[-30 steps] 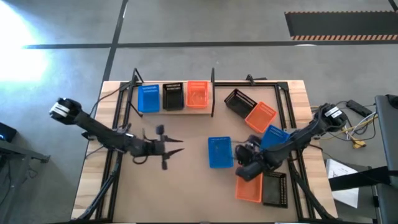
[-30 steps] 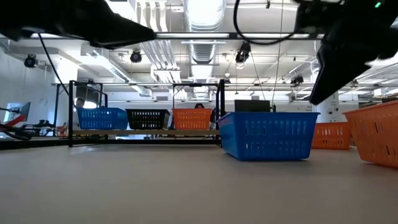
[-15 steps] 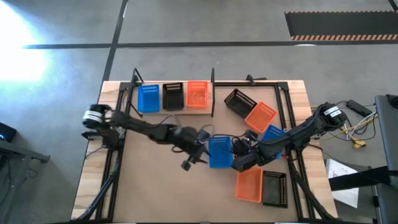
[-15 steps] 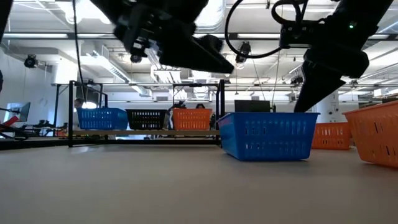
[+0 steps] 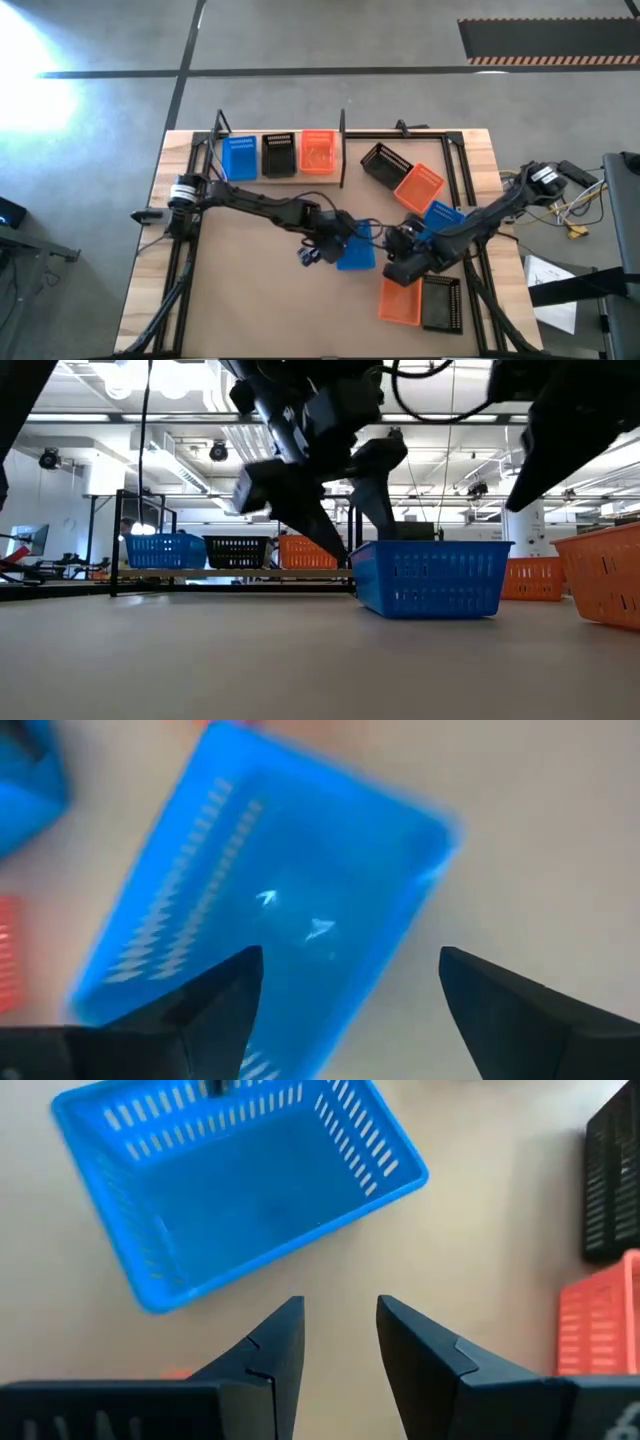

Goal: Stack baskets on shelf by color
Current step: Stack the left blue basket on top of the other blue basket on the shelf

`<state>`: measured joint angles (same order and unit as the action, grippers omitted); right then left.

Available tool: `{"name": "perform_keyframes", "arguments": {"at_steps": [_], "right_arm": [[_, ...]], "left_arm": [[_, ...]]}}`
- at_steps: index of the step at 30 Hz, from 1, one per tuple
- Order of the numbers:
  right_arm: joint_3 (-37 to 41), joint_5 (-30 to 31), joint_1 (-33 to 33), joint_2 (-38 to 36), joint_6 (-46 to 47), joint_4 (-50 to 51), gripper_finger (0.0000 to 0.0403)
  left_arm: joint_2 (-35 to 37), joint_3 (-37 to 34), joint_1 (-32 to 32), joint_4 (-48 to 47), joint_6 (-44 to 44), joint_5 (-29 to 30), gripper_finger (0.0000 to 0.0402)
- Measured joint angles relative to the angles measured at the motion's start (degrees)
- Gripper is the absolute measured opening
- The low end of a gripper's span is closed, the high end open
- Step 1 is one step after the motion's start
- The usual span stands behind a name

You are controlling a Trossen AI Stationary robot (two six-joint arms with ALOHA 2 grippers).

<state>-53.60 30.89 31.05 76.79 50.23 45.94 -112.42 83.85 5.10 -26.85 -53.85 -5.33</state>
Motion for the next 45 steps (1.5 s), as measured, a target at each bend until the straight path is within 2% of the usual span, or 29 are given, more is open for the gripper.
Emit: {"name": "perform_keyframes", "arguments": {"at_steps": [3, 8, 16, 25, 27, 30, 34, 39, 42, 45], "right_arm": [[0.13, 3.96, 2.81, -0.22, 2.40, 1.13, 0.0120], [0.24, 10.00, 6.22, 0.37, 3.86, 1.46, 0.0120], [0.37, 13.10, 6.82, 0.52, 3.85, 1.54, 0.0120], [0.48, 17.32, 6.82, 0.52, 2.44, 1.70, 0.0120], [0.50, 18.45, 6.82, 0.53, 2.22, 1.71, 0.0121], [0.63, 18.74, 6.82, 0.55, 2.26, 1.76, 0.0121], [1.37, 18.71, 6.82, 0.55, 2.91, 1.70, 0.0121], [3.46, 18.80, 6.82, 0.57, 3.76, 1.61, 0.0121], [4.85, 19.69, 6.82, 0.57, 5.12, 1.46, 0.0121], [5.88, 22.59, 6.82, 0.57, 6.66, 0.77, 0.0121]], "left_arm": [[0.00, 0.16, -0.74, 0.45, -4.02, 4.42, 0.0285], [0.00, -0.91, -2.52, 0.29, -3.66, 3.87, 0.0256], [0.00, -3.79, -2.57, 2.35, -3.47, 1.21, 0.0160], [0.39, -3.45, -2.25, 2.31, -3.38, -0.05, 0.0022], [0.85, -3.00, -1.91, 2.25, -2.53, 0.08, 0.0007], [2.43, -2.62, -0.95, 1.65, 0.33, 1.45, 0.0006], [8.13, -3.42, 0.44, -0.29, 6.73, 6.98, 0.0002], [17.38, -4.87, 2.04, -8.22, 19.02, 19.44, 0.0002], [24.17, -4.87, 2.24, -15.60, 31.16, 26.75, 0.0002], [30.37, -4.87, 1.12, -23.52, 47.38, 31.97, 0.0001]]}}
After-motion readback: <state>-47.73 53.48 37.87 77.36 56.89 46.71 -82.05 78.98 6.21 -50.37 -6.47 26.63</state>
